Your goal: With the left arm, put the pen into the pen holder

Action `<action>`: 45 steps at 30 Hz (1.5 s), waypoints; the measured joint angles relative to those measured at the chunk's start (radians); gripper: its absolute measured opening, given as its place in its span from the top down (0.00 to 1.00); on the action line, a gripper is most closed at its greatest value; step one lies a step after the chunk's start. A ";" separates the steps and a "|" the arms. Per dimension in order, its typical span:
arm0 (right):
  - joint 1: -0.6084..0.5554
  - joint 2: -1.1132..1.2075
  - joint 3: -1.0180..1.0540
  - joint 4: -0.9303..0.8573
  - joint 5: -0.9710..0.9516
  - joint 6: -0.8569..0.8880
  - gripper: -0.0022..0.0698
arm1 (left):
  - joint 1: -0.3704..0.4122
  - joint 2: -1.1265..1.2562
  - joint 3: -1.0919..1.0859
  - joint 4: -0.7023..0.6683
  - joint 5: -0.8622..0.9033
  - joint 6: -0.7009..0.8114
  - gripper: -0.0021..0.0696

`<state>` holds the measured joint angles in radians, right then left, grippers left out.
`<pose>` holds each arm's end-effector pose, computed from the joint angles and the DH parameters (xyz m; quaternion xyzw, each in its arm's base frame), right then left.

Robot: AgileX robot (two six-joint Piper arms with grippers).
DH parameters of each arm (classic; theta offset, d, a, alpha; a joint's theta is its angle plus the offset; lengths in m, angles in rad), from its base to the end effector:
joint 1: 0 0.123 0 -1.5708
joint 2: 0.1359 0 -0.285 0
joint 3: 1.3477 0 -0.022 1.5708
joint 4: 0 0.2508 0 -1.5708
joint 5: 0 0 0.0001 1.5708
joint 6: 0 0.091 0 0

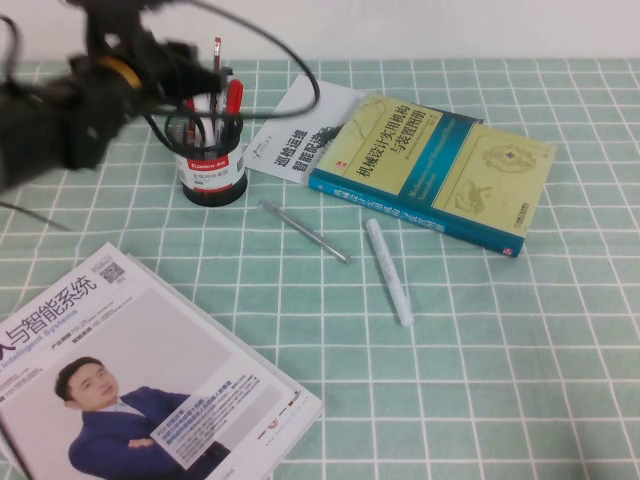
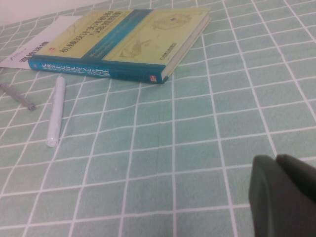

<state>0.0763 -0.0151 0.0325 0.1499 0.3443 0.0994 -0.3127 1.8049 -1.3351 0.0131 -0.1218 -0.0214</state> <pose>0.0528 0.0086 0.1724 0.0501 0.7944 0.1153 0.5942 0.4109 -0.1330 0.2919 0.1207 0.7838 -0.0980 0.6012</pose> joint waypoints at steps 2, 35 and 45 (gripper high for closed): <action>0.000 0.000 0.000 0.000 0.000 0.000 1.00 | 0.000 -0.080 0.018 0.000 0.037 0.000 0.87; 0.000 0.000 0.000 0.000 0.000 0.000 1.00 | 0.000 -1.191 0.992 0.000 0.186 -0.061 0.97; 0.000 0.000 0.000 0.000 0.000 0.000 1.00 | 0.109 -1.558 1.233 -0.039 0.081 -0.018 0.97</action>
<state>0.0763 -0.0151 0.0325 0.1499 0.3443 0.0994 -0.2033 0.2472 -0.1018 -0.0254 -0.0405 -0.0391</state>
